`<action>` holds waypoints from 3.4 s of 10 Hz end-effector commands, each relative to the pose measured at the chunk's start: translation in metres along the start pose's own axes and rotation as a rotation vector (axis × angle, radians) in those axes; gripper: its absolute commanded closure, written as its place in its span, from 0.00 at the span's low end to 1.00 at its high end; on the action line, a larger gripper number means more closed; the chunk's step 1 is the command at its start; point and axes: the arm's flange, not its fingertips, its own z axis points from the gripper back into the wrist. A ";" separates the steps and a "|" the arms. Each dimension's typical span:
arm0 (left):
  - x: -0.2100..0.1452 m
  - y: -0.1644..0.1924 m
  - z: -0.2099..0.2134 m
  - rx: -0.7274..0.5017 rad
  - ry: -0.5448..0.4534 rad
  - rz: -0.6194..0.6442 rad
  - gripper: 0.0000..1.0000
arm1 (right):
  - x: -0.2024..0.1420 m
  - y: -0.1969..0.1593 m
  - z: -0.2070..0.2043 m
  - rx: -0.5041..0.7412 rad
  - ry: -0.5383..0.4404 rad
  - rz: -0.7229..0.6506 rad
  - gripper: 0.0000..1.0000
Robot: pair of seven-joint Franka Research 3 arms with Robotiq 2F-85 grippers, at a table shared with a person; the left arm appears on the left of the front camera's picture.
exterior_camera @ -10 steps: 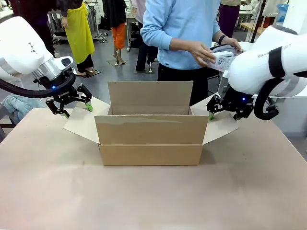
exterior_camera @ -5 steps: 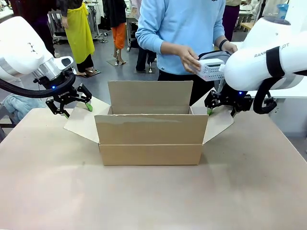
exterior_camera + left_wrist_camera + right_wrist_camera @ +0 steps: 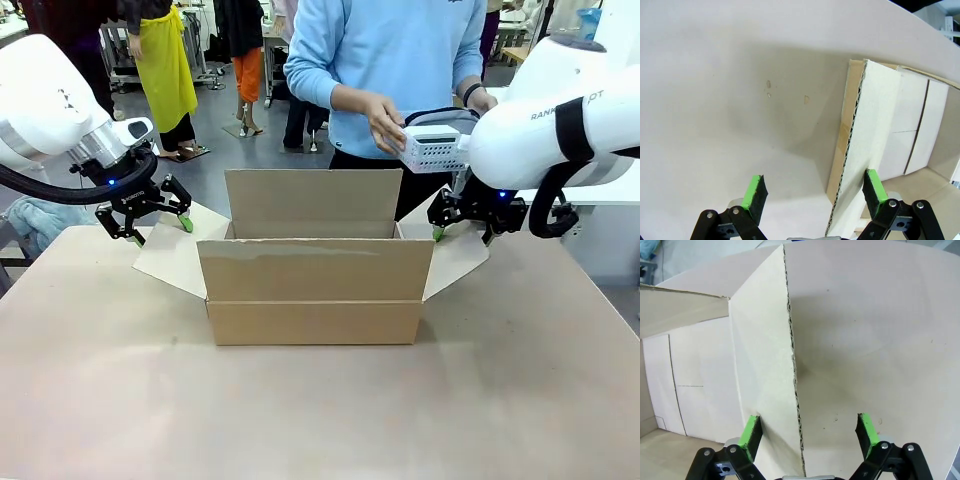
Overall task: Pack the gift set into the box.
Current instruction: Lift both hands away from the flaps of the Package Box.
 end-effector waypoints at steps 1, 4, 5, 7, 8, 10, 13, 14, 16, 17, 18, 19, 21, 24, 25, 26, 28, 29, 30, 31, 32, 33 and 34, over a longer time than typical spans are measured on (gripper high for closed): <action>-0.001 -0.002 0.002 0.015 -0.005 0.014 0.00 | 0.002 0.002 0.003 -0.020 -0.002 -0.018 0.00; -0.001 -0.002 0.002 0.015 -0.005 0.014 0.00 | 0.002 0.002 0.003 -0.020 -0.002 -0.018 0.00; -0.001 -0.002 0.002 0.015 -0.005 0.014 0.00 | 0.002 0.002 0.003 -0.020 -0.002 -0.018 0.00; -0.001 -0.002 0.002 0.015 -0.005 0.014 0.00 | 0.002 0.002 0.003 -0.020 -0.002 -0.018 0.00; -0.001 -0.002 0.002 0.015 -0.005 0.014 0.00 | 0.002 0.002 0.003 -0.020 -0.002 -0.018 0.00; -0.001 -0.002 0.002 0.015 -0.005 0.014 0.00 | 0.002 0.002 0.003 -0.020 -0.002 -0.018 0.00; -0.001 -0.002 0.002 0.015 -0.005 0.014 0.00 | 0.002 0.002 0.003 -0.020 -0.002 -0.018 0.00; -0.001 -0.002 0.002 0.015 -0.005 0.014 0.00 | 0.002 0.002 0.003 -0.020 -0.002 -0.018 0.00; -0.001 -0.002 0.002 0.015 -0.005 0.014 0.00 | 0.002 0.002 0.003 -0.020 -0.002 -0.018 0.00; -0.001 -0.002 0.002 0.015 -0.005 0.014 0.00 | 0.002 0.002 0.003 -0.020 -0.002 -0.018 0.00; -0.001 -0.002 0.002 0.015 -0.005 0.014 0.00 | 0.002 0.002 0.003 -0.020 -0.002 -0.018 0.00; -0.001 -0.002 0.002 0.015 -0.005 0.014 0.00 | 0.002 0.002 0.003 -0.020 -0.002 -0.018 0.00; -0.001 -0.002 0.002 0.015 -0.005 0.014 0.00 | 0.002 0.002 0.003 -0.020 -0.002 -0.018 0.00; -0.001 -0.002 0.002 0.015 -0.005 0.014 0.00 | 0.002 0.002 0.003 -0.020 -0.002 -0.018 0.00; -0.001 -0.002 0.002 0.015 -0.005 0.014 0.00 | 0.002 0.002 0.003 -0.020 -0.002 -0.018 0.00; -0.001 -0.002 0.002 0.015 -0.005 0.014 0.00 | 0.002 0.002 0.003 -0.020 -0.002 -0.018 0.00; -0.001 -0.002 0.002 0.015 -0.005 0.014 0.00 | 0.002 0.002 0.003 -0.020 -0.002 -0.018 0.00; 0.000 0.000 0.000 0.000 0.000 0.000 0.00 | 0.000 0.000 0.000 0.000 0.000 -0.001 0.00; -0.018 -0.001 0.048 -0.090 -0.024 -0.006 0.00 | -0.001 -0.015 0.050 0.116 -0.008 -0.027 0.00; -0.034 0.007 0.091 -0.212 -0.018 -0.001 0.00 | -0.004 -0.034 0.091 0.232 0.006 -0.040 0.00; -0.046 0.030 0.128 -0.390 0.013 -0.010 0.00 | -0.011 -0.064 0.126 0.356 0.045 -0.047 0.00; -0.050 0.058 0.146 -0.562 0.085 -0.035 0.00 | -0.015 -0.096 0.145 0.515 0.089 -0.077 0.00; -0.046 0.087 0.150 -0.758 0.171 -0.043 0.00 | -0.017 -0.130 0.150 0.678 0.138 -0.138 0.00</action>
